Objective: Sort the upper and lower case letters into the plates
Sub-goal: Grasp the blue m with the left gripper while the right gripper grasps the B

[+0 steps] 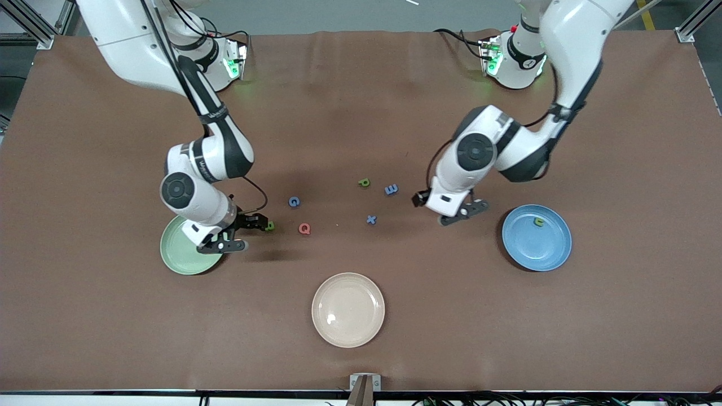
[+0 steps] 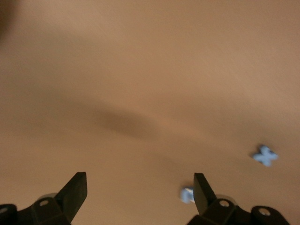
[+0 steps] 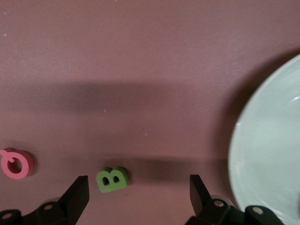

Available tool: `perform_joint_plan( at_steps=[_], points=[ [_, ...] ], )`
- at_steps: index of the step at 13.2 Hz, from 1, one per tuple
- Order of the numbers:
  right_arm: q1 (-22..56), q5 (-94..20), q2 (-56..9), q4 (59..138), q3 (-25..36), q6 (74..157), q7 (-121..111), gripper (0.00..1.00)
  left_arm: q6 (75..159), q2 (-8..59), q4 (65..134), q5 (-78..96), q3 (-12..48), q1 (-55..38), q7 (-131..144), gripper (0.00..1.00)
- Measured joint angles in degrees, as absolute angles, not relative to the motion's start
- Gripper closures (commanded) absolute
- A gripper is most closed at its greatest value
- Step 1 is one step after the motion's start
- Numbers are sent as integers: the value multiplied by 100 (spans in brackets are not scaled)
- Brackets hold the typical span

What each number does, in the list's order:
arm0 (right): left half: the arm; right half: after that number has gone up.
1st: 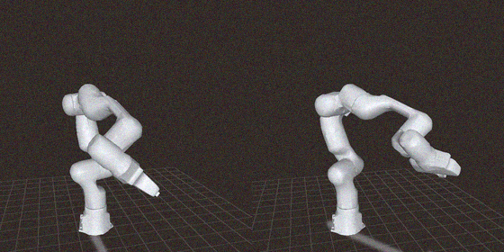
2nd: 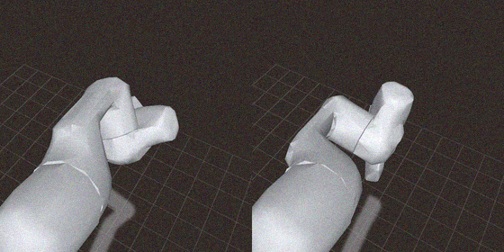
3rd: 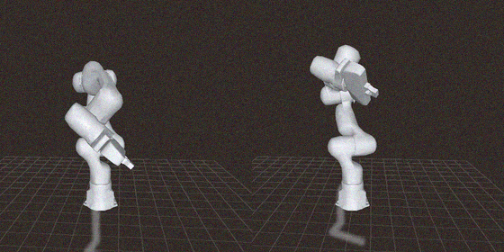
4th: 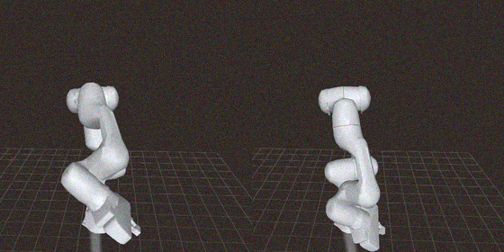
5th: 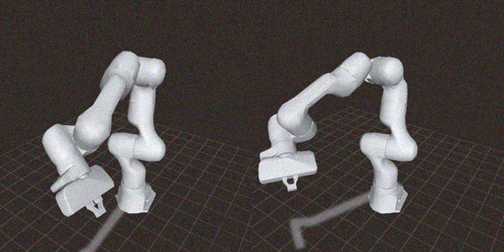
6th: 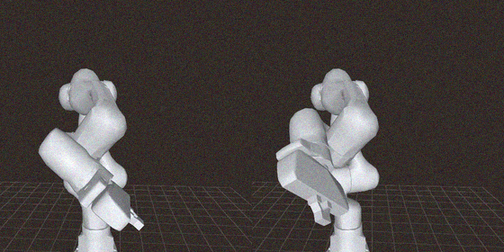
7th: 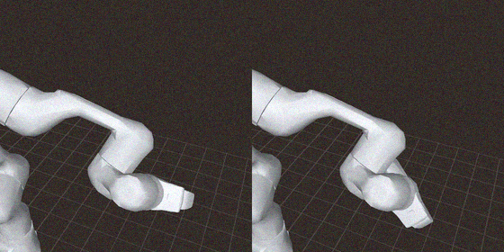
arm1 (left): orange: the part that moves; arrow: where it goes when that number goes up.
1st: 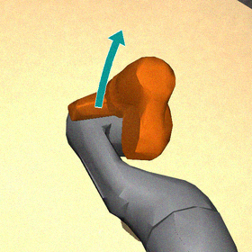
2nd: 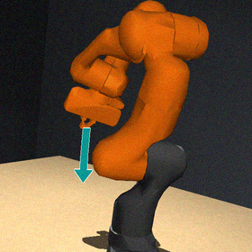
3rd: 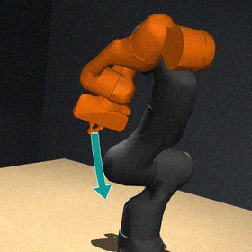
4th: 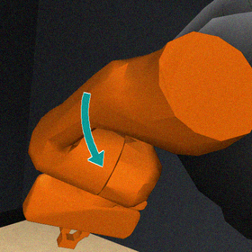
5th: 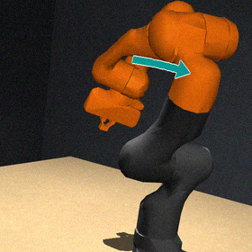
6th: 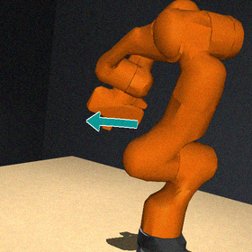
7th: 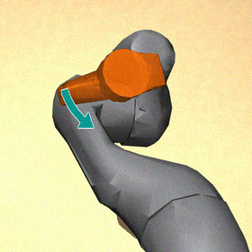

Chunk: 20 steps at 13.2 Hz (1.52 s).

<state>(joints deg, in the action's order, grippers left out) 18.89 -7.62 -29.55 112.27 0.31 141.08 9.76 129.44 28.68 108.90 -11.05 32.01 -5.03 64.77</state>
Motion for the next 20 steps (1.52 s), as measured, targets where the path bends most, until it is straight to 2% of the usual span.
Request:
perform_joint_plan(
  at_steps=[4, 8, 11, 14, 16, 19, 20],
  points=[
    [2169, -765, -3221, 11250, 32, 14456, 1321, 7, 13472, 3250, 10925, -1109, 3179, -1150, 7346, 0],
    [2297, -765, -3250, 11335, 33, 14495, 1420, 16, 13511, 3373, 10933, -1506, 2875, -1838, 8303, 0],
    [2300, -762, -3250, 11341, 45, 14511, 1421, 27, 13789, 3667, 10929, -1932, 2687, -2087, 8779, 0],
    [2300, -757, -3249, 11342, 54, 14526, 1421, 30, 13838, 3827, 10893, -2122, 2600, -2089, 8789, 0],
    [2300, -732, -3250, 11342, 58, 14537, 1420, 39, 13845, 3860, 10853, -2139, 2502, -2149, 8800, 1],
    [2300, -635, -3246, 11342, 66, 14539, 1420, 65, 13881, 3879, 10773, -2139, 2358, -2315, 8830, 16],
    [2300, -609, -3230, 11342, 87, 14536, 1420, 75, 13911, 3883, 10764, -2139, 2343, -2339, 8835, 24]
  ],
)
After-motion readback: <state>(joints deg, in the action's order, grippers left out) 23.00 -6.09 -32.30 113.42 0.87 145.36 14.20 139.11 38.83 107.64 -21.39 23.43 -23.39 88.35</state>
